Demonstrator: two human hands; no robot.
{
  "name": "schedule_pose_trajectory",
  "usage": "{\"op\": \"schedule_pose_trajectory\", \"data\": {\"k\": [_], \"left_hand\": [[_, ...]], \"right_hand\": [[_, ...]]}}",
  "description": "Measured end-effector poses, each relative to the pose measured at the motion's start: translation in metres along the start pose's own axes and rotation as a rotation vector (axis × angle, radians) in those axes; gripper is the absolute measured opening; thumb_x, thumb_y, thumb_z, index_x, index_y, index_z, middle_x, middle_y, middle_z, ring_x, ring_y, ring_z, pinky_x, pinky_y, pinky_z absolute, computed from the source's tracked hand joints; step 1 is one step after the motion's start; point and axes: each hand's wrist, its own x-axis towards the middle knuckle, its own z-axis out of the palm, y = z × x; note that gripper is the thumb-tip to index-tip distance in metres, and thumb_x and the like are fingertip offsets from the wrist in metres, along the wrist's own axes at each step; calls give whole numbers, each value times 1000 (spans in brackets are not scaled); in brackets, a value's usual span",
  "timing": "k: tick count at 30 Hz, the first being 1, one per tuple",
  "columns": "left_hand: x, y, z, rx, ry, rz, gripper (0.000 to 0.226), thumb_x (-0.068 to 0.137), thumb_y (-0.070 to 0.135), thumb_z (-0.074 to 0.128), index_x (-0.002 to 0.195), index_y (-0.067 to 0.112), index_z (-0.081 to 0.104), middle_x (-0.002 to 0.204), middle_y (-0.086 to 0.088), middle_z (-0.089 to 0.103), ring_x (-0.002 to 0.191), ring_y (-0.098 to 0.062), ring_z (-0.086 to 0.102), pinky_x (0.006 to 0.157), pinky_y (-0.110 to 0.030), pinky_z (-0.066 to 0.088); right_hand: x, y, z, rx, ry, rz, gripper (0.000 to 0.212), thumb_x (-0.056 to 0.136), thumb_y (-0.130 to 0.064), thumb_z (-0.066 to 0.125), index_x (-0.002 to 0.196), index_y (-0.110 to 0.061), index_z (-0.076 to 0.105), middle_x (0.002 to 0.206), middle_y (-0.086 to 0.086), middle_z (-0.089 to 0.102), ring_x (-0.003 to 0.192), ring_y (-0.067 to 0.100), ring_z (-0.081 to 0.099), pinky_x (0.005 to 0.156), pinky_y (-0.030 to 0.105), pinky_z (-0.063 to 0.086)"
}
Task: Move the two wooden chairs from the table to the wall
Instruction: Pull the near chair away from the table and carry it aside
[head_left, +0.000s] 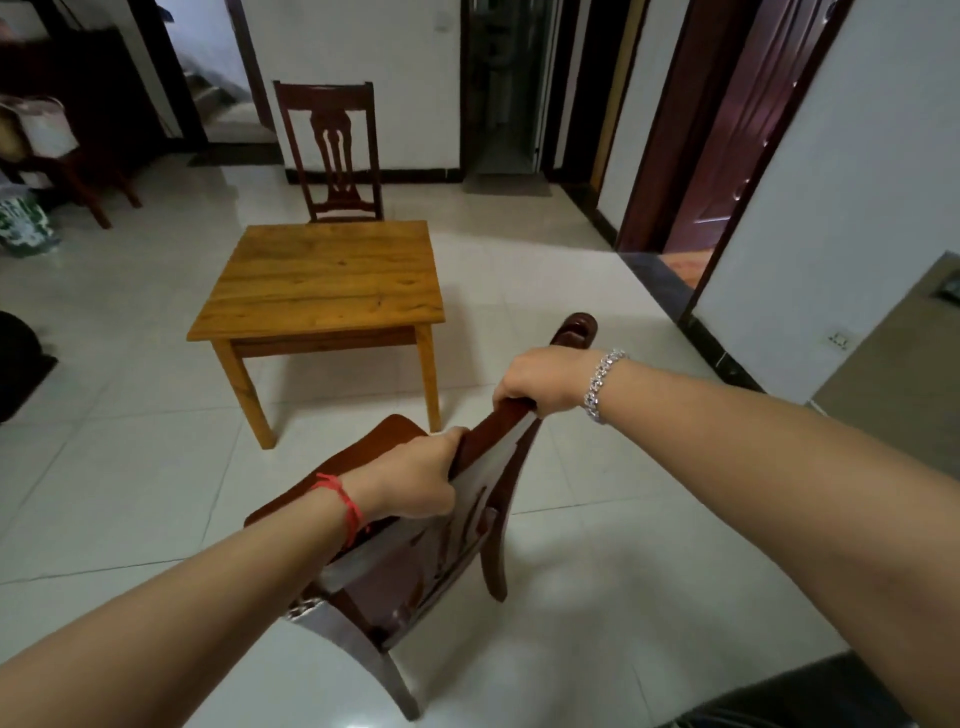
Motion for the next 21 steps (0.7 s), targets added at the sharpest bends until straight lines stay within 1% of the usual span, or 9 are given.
{"op": "schedule_pose_trajectory", "data": {"k": [4,7,9,12,14,16,17,19,21], "left_hand": [[37,18,-16,-100,11,-36,54,73,5,60,123,16,40,98,-2,56,88,-18,58,68,-26,53],[55,24,-31,-118,30,-60,55,72,7,62,121,17,40,103,-3,58,91,-17,58,70,-24,51],[64,24,-40,-116,40,-77,54,70,8,63,118,18,40,98,0,58,90,-16,58,68,-22,50],[76,23,-53,-112,59,-101,53,69,9,62,118,19,41,99,0,59,88,-14,60,71,-28,55],[84,27,-59,-116,55,-126,55,70,10,61,120,21,40,100,-1,61,87,-14,61,72,-30,57],[97,35,-65,-101,44,-140,56,72,12,60,122,22,38,99,1,61,86,-13,62,69,-26,57],[105,40,-67,-90,37,-142,55,73,13,60,122,22,37,97,3,60,85,-11,60,66,-22,55],[120,53,-71,-76,17,-153,53,76,16,60,123,22,35,90,10,55,80,-6,57,58,-15,49],[137,67,-72,-69,-3,-178,57,78,17,60,127,22,33,87,15,51,78,-4,54,55,-12,45]], "right_hand": [[13,46,-9,-70,28,-37,40,79,1,55,114,-18,60,106,10,65,98,30,59,72,32,43],[26,72,-19,-107,56,-95,37,78,1,55,109,-18,62,100,8,66,92,28,59,64,28,37],[36,86,-26,-148,76,-147,33,77,-1,55,105,-17,63,95,6,65,87,26,58,62,29,37],[51,108,-32,-178,101,-227,24,77,-4,56,97,-17,62,79,0,57,74,21,50,53,26,32],[59,122,-32,-100,63,-264,18,76,-6,60,91,-16,59,75,-3,54,71,18,48,48,24,27],[64,139,-32,3,-13,-298,26,76,-13,66,101,-17,61,84,-1,62,74,15,50,51,22,31],[64,148,-33,4,-32,-323,32,76,-16,68,107,-19,61,88,-1,65,75,14,51,53,23,33],[65,168,-29,-39,-16,-367,26,76,-18,67,102,-18,62,87,1,66,74,17,52,56,25,34],[64,190,-20,-60,16,-400,19,76,-19,67,94,-15,62,78,0,61,69,18,49,52,25,31]]}}
